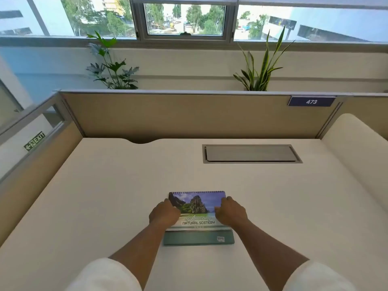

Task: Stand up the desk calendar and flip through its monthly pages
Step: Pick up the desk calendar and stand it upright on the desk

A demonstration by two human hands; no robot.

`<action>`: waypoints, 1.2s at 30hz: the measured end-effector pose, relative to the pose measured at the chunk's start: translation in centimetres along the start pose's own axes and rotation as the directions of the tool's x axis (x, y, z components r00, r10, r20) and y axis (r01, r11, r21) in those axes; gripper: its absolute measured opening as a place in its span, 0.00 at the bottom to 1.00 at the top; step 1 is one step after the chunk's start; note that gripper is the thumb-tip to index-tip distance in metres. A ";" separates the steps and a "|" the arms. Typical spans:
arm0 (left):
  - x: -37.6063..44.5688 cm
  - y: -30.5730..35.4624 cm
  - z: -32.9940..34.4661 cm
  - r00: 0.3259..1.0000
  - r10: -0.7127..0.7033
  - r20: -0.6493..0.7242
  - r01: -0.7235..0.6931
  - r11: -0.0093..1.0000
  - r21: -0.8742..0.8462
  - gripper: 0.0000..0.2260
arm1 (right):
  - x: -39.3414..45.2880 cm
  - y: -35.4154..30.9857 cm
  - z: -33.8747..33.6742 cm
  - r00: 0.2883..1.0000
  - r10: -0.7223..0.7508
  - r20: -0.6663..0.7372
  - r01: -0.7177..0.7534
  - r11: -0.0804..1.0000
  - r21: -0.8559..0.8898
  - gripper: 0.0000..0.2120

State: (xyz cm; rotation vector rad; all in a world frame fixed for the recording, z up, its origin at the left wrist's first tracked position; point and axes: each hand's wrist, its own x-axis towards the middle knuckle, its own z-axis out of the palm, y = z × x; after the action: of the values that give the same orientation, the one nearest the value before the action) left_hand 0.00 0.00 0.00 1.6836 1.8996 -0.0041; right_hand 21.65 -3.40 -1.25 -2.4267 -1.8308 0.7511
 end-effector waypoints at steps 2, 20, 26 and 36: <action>0.1 -0.1 0.2 0.999 -0.048 0.021 0.048 0.999 -0.023 0.18 | 0.1 0.1 0.2 0.999 0.044 0.023 -0.045 0.998 0.048 0.21; 1.0 -0.8 1.1 0.948 -0.260 0.184 0.306 0.905 -0.297 0.17 | 1.8 0.3 0.6 0.961 0.258 0.099 -0.276 0.889 0.365 0.18; 2.1 -1.3 0.8 0.924 -0.306 0.229 0.382 0.747 -0.545 0.24 | 2.9 0.2 -0.5 0.918 0.364 0.158 -0.391 0.763 0.514 0.10; 5.5 -0.2 -4.2 0.947 -0.284 0.150 0.296 0.592 -0.750 0.34 | 6.0 -3.2 -5.1 0.972 0.211 0.106 -0.214 0.596 0.774 0.19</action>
State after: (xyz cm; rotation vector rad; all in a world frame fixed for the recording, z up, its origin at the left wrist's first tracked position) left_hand -2.12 6.56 1.02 0.7702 1.7591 0.5881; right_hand 21.91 4.41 2.02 -2.0040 -0.8608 1.2398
